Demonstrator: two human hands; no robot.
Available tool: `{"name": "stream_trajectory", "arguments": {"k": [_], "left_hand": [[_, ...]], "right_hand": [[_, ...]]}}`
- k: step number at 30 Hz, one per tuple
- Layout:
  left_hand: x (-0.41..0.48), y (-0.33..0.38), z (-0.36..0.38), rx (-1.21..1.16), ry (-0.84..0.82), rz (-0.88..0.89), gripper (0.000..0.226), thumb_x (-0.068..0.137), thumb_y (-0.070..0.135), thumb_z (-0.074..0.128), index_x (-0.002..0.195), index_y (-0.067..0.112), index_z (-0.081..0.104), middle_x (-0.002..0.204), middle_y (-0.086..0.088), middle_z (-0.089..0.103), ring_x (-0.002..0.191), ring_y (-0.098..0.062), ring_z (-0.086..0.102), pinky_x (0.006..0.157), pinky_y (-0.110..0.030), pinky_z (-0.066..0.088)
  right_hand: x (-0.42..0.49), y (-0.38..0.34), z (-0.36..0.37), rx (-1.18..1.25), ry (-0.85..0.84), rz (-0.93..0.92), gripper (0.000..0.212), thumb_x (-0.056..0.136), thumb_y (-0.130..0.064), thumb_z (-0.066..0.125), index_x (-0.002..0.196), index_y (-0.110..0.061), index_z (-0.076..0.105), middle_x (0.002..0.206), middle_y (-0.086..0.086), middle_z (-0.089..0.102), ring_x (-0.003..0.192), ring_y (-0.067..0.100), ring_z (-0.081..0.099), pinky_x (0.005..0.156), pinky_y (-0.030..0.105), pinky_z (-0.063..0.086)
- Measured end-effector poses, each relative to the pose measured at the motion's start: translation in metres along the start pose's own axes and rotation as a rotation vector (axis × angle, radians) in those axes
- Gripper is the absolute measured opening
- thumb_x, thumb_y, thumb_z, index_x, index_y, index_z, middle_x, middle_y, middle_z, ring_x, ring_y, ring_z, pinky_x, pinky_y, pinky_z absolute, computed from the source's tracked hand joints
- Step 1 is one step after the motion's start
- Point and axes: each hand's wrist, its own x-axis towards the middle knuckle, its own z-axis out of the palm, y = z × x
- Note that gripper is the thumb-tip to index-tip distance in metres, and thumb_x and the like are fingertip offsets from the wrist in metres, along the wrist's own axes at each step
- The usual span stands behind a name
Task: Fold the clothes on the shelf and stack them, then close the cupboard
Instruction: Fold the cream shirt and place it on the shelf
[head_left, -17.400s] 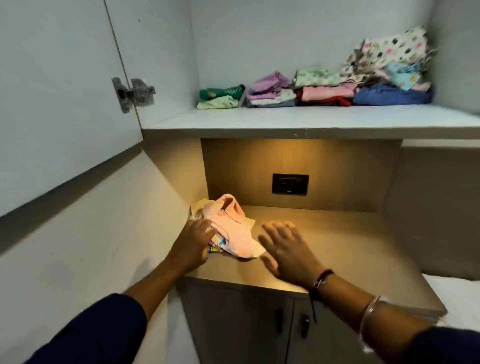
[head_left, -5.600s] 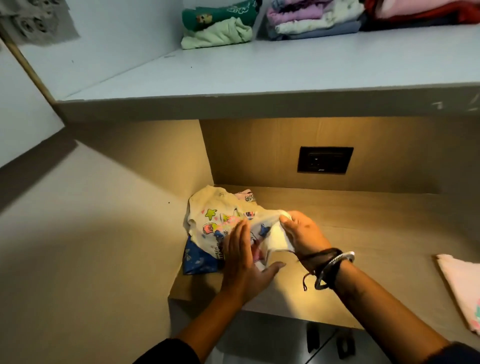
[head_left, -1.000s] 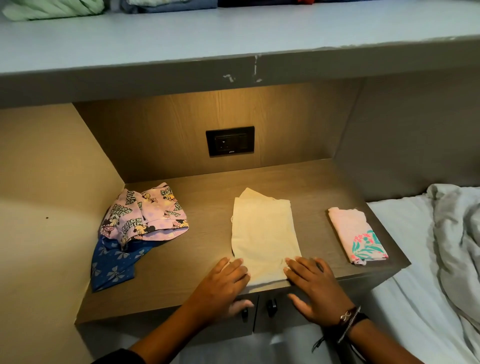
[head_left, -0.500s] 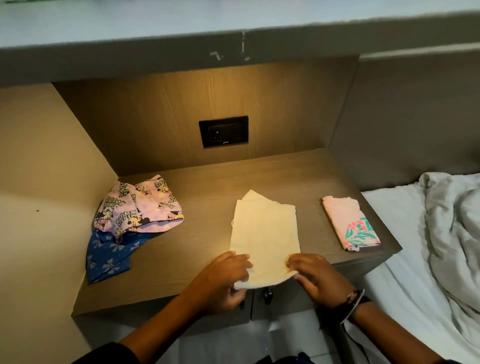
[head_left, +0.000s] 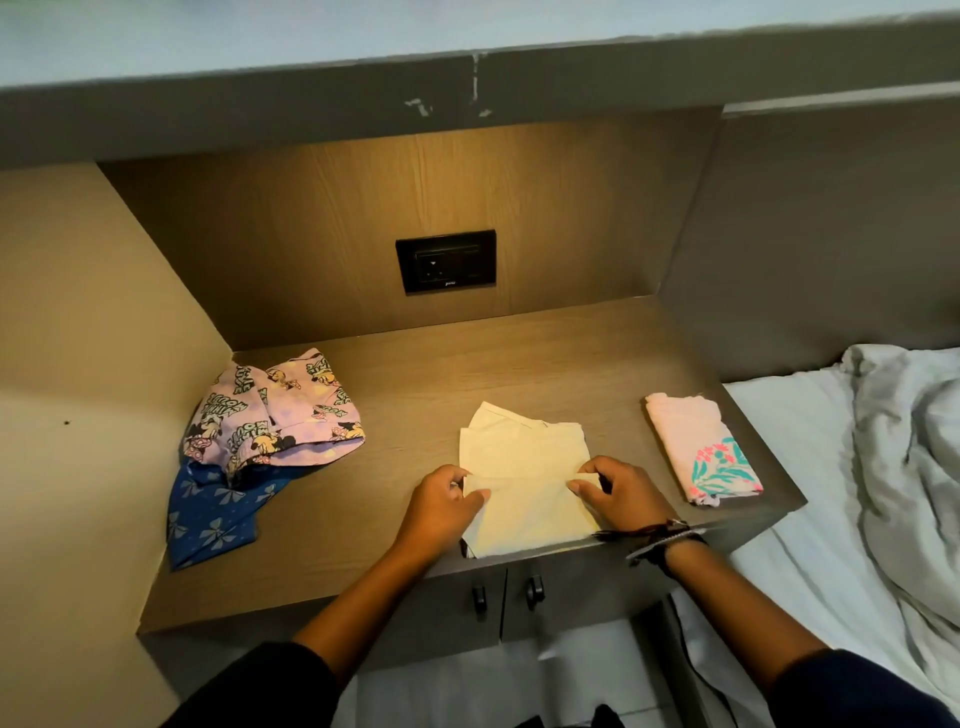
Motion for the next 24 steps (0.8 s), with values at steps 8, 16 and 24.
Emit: {"name": "stream_trajectory", "arguments": {"k": [8,16,24], "left_hand": [[-0.024,-0.017,0.008,0.781,0.297,0.824,0.046,0.084,0.033,0.069,0.127,0.017,0.059,0.128,-0.008,0.062,0.117,-0.025,0.058,0.101,-0.045,0.048],[-0.017,-0.043,-0.006,0.919,-0.271,0.767,0.076,0.092,0.049,0.054,0.154,0.026,0.016,0.164,0.004,0.005,0.15,-0.015,0.005,0.116,-0.028,-0.004],[-0.034,-0.043,-0.007,0.707,-0.112,0.92,0.02,0.083,0.029,0.065,0.102,0.027,0.063,0.12,0.01,0.065,0.117,-0.008,0.054,0.106,-0.028,0.032]], "right_hand": [[-0.034,-0.004,0.001,-0.604,0.254,-0.59,0.036,0.086,-0.041,0.059,0.116,-0.021,0.06,0.126,0.006,0.059,0.116,0.026,0.053,0.094,0.045,0.043],[-0.037,0.028,0.005,-0.789,-0.064,-0.687,0.061,0.078,-0.051,0.064,0.13,-0.022,0.05,0.141,0.003,0.053,0.124,0.021,0.054,0.101,0.04,0.044],[-0.05,0.018,0.005,-0.492,0.001,-0.736,0.024,0.079,-0.022,0.058,0.103,-0.026,0.058,0.098,-0.005,0.07,0.086,0.014,0.063,0.077,0.032,0.048]]}}
